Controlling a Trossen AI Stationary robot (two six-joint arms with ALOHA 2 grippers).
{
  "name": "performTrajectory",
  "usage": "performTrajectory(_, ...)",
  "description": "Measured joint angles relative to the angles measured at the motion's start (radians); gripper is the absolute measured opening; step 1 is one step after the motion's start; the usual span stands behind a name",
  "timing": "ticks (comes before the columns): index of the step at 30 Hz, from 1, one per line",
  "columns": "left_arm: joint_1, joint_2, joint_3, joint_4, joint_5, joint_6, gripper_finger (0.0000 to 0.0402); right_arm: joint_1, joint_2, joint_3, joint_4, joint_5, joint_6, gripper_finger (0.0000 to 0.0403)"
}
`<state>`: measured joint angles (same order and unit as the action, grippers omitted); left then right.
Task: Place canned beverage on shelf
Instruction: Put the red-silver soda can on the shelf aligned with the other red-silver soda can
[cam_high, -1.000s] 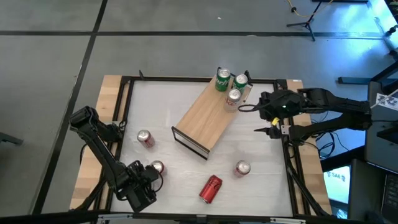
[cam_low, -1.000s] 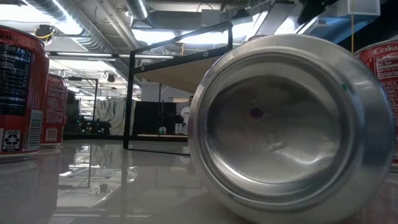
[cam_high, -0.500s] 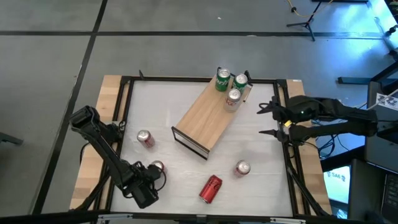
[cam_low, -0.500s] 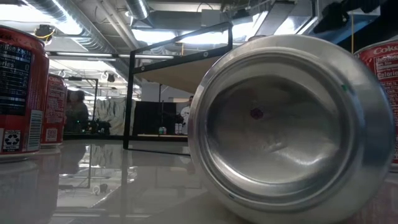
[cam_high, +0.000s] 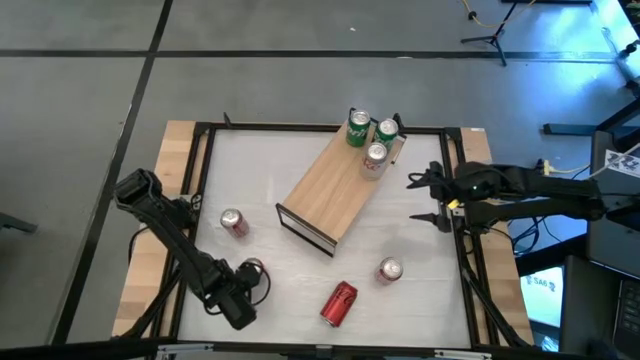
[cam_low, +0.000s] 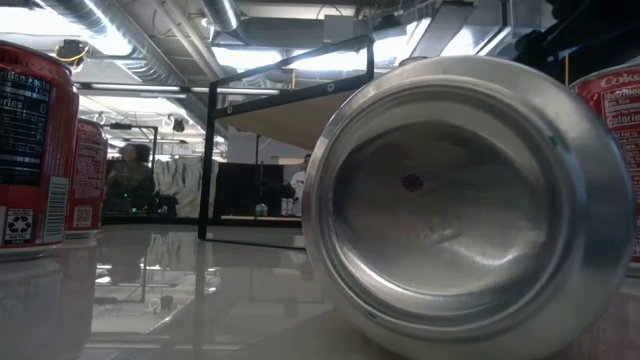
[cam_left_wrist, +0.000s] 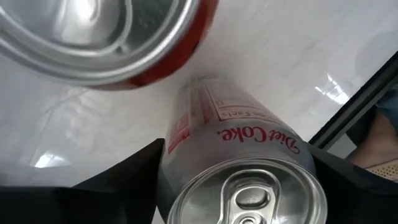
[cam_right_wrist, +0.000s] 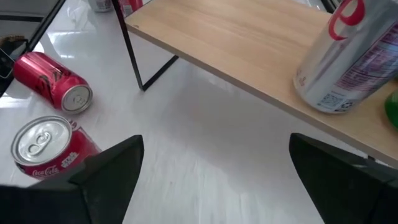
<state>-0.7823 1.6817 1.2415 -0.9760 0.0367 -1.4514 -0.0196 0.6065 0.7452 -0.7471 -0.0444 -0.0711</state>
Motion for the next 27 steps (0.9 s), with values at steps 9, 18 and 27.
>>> performTrajectory(9, 0.060, 0.001, 0.143, -0.097, 0.079, 0.102, 0.0290, 0.000, 0.000, -0.001, 0.000, 0.000, 0.000, 0.0397)
performTrajectory(18, 0.185, 0.000, 0.406, -0.280, 0.166, 0.225, 0.0290, 0.000, 0.000, -0.001, 0.019, 0.000, -0.003, 0.0397)
performTrajectory(27, 0.397, 0.000, 0.638, -0.403, 0.101, 0.415, 0.0289, 0.000, 0.000, -0.001, 0.021, 0.000, -0.005, 0.0397)
